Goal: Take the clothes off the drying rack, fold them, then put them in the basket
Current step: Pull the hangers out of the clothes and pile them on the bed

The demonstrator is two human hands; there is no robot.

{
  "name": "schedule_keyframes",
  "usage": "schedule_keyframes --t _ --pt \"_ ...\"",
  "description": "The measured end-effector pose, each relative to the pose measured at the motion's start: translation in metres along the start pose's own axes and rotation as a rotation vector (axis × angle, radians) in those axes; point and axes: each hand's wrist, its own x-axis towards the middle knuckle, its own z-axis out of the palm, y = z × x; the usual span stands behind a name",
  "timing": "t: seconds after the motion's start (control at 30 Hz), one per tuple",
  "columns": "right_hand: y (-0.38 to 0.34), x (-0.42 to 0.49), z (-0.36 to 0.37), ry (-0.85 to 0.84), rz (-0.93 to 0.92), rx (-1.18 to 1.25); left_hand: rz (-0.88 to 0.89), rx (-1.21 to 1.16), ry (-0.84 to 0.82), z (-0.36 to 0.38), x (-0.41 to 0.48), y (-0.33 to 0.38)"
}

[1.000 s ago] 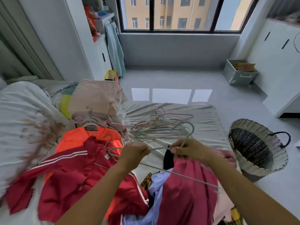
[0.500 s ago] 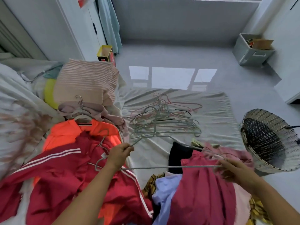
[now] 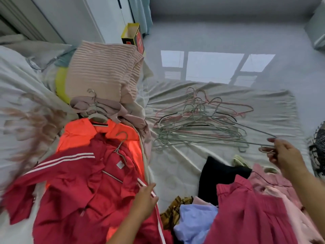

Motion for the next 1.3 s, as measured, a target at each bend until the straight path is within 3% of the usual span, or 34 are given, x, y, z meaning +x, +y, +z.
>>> schedule_keyframes --t 0.13,0.23,0.4,0.47,0.6,0.83,1.1,1.3 --pt "-0.007 0.055 0.018 0.027 -0.033 -0.027 -0.131 0.016 0.057 0.011 0.027 -0.015" --pt "-0.002 0.069 0.034 -0.063 -0.021 -0.042 -0.222 0.014 0.106 0.003 0.056 -0.027" --pt "0.049 0.068 0.061 -0.004 0.023 -0.102 -0.282 -0.074 0.265 -0.026 0.110 -0.058" --pt "0.073 0.051 0.074 -0.052 0.067 -0.062 -0.330 -0.211 0.312 -0.034 0.128 -0.073" --pt "0.122 0.016 0.106 -0.234 0.124 -0.196 -0.431 -0.622 0.251 -0.028 0.151 -0.095" --pt "0.149 -0.069 0.184 -0.565 0.010 -0.435 -0.342 -1.370 0.256 -0.039 0.131 -0.061" --pt "0.117 -0.158 0.237 -0.884 -0.192 -0.601 -0.109 -1.334 0.023 -0.040 0.014 -0.006" --pt "0.101 -0.206 0.204 -0.549 -0.368 -0.632 0.126 -0.977 -0.069 -0.054 -0.035 0.013"
